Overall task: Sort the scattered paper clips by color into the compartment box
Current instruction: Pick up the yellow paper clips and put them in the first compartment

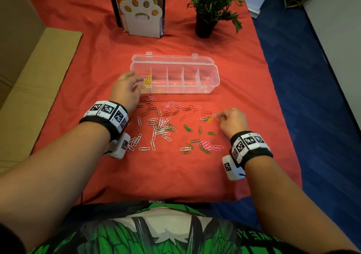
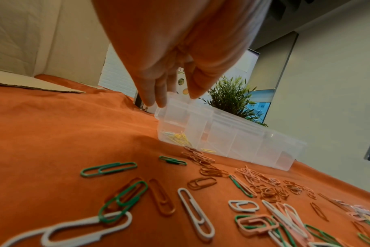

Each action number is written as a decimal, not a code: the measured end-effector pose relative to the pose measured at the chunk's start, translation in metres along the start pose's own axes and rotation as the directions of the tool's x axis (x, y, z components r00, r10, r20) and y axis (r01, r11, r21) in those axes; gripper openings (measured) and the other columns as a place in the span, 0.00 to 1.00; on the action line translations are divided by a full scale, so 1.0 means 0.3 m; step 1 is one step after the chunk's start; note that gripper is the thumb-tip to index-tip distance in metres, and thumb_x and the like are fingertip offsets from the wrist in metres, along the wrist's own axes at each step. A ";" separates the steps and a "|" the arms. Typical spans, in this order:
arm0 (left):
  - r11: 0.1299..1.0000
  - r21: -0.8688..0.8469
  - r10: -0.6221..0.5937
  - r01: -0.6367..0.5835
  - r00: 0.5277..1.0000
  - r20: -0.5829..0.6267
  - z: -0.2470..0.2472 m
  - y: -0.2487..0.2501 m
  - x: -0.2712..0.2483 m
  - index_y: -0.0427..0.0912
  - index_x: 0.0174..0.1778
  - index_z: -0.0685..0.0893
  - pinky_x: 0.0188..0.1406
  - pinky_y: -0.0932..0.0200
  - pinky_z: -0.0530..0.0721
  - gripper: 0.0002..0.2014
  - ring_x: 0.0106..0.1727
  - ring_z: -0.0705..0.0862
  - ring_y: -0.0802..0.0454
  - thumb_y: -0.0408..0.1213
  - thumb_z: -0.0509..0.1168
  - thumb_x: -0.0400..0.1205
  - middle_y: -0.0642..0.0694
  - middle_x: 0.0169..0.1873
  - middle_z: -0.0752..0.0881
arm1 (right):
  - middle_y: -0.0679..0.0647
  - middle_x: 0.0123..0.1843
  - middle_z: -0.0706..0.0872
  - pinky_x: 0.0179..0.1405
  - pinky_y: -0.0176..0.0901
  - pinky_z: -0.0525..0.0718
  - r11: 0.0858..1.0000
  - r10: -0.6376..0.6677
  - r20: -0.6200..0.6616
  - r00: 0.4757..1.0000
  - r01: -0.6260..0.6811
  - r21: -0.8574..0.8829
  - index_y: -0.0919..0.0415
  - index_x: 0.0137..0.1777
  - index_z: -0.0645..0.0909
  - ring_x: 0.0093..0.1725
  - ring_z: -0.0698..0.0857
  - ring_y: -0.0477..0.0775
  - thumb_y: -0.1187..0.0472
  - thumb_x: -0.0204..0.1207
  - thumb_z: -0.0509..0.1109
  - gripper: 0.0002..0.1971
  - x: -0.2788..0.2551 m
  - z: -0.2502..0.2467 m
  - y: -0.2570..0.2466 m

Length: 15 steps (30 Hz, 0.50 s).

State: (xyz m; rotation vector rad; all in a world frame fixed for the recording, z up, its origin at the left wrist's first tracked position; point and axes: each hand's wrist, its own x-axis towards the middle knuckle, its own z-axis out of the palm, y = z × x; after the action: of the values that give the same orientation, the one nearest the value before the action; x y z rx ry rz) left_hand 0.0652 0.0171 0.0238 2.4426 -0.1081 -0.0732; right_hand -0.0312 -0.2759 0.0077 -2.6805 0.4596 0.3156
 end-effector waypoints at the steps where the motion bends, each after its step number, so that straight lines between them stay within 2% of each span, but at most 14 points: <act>1: 1.000 -0.025 -0.001 0.000 0.999 -0.051 0.002 -0.004 -0.002 0.40 0.64 0.82 0.73 0.63 0.64 0.17 0.74 0.71 0.45 0.28 0.59 0.79 0.38 0.73 0.70 | 0.68 0.53 0.83 0.55 0.46 0.75 1.000 -0.014 0.006 1.000 0.014 -0.010 0.61 0.55 0.87 0.55 0.83 0.67 0.70 0.75 0.61 0.15 -0.010 0.010 0.010; 4: 0.999 -0.034 -0.008 0.004 0.995 -0.102 0.007 -0.019 -0.006 0.39 0.61 0.84 0.70 0.62 0.68 0.16 0.70 0.74 0.44 0.29 0.60 0.79 0.38 0.69 0.73 | 0.67 0.50 0.81 0.53 0.44 0.76 0.998 -0.064 -0.002 0.998 0.064 -0.021 0.61 0.56 0.87 0.52 0.82 0.66 0.70 0.75 0.61 0.16 -0.035 0.050 0.019; 7: 1.000 -0.013 -0.009 0.008 0.995 -0.096 0.009 -0.028 -0.007 0.38 0.61 0.84 0.69 0.64 0.66 0.16 0.70 0.74 0.44 0.30 0.61 0.78 0.40 0.70 0.74 | 0.66 0.48 0.78 0.50 0.48 0.79 0.992 -0.111 0.014 0.994 0.112 -0.062 0.63 0.56 0.86 0.49 0.81 0.67 0.71 0.73 0.61 0.16 -0.052 0.083 0.002; 9: 1.000 -0.007 -0.005 0.004 0.995 -0.096 0.009 -0.030 -0.010 0.38 0.61 0.84 0.69 0.66 0.64 0.16 0.71 0.74 0.45 0.30 0.62 0.78 0.41 0.71 0.74 | 0.65 0.48 0.77 0.48 0.51 0.82 0.990 -0.119 0.016 0.993 0.119 -0.070 0.66 0.53 0.85 0.48 0.81 0.68 0.70 0.72 0.63 0.13 -0.057 0.097 -0.017; 11: 1.000 0.007 -0.007 0.007 0.996 -0.089 0.008 -0.035 -0.015 0.39 0.61 0.84 0.68 0.69 0.62 0.16 0.72 0.73 0.47 0.30 0.62 0.78 0.42 0.72 0.74 | 0.65 0.50 0.77 0.50 0.54 0.82 0.993 -0.091 -0.016 0.996 0.090 -0.071 0.67 0.50 0.81 0.50 0.81 0.68 0.64 0.73 0.65 0.09 -0.057 0.103 -0.038; 13: 1.000 0.024 0.006 -0.004 0.997 -0.078 0.005 -0.040 -0.019 0.38 0.61 0.84 0.69 0.70 0.61 0.17 0.73 0.73 0.47 0.29 0.62 0.76 0.43 0.73 0.73 | 0.65 0.54 0.77 0.56 0.55 0.81 0.993 -0.058 -0.032 0.998 0.054 -0.102 0.68 0.52 0.78 0.55 0.79 0.68 0.58 0.75 0.68 0.13 -0.048 0.106 -0.052; 15: 0.999 0.043 0.019 -0.017 0.998 -0.052 -0.001 -0.045 -0.022 0.39 0.62 0.83 0.72 0.66 0.63 0.19 0.74 0.72 0.47 0.28 0.62 0.76 0.44 0.74 0.73 | 0.65 0.57 0.76 0.59 0.54 0.80 0.990 -0.039 -0.024 0.999 0.035 -0.140 0.69 0.55 0.76 0.58 0.78 0.67 0.55 0.75 0.69 0.17 -0.042 0.107 -0.067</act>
State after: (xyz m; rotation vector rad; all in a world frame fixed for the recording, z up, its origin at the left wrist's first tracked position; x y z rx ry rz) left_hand 0.0593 0.0283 0.0157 2.4831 -0.1095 0.0018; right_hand -0.0403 -0.2416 -0.0104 -2.8287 0.4095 0.3121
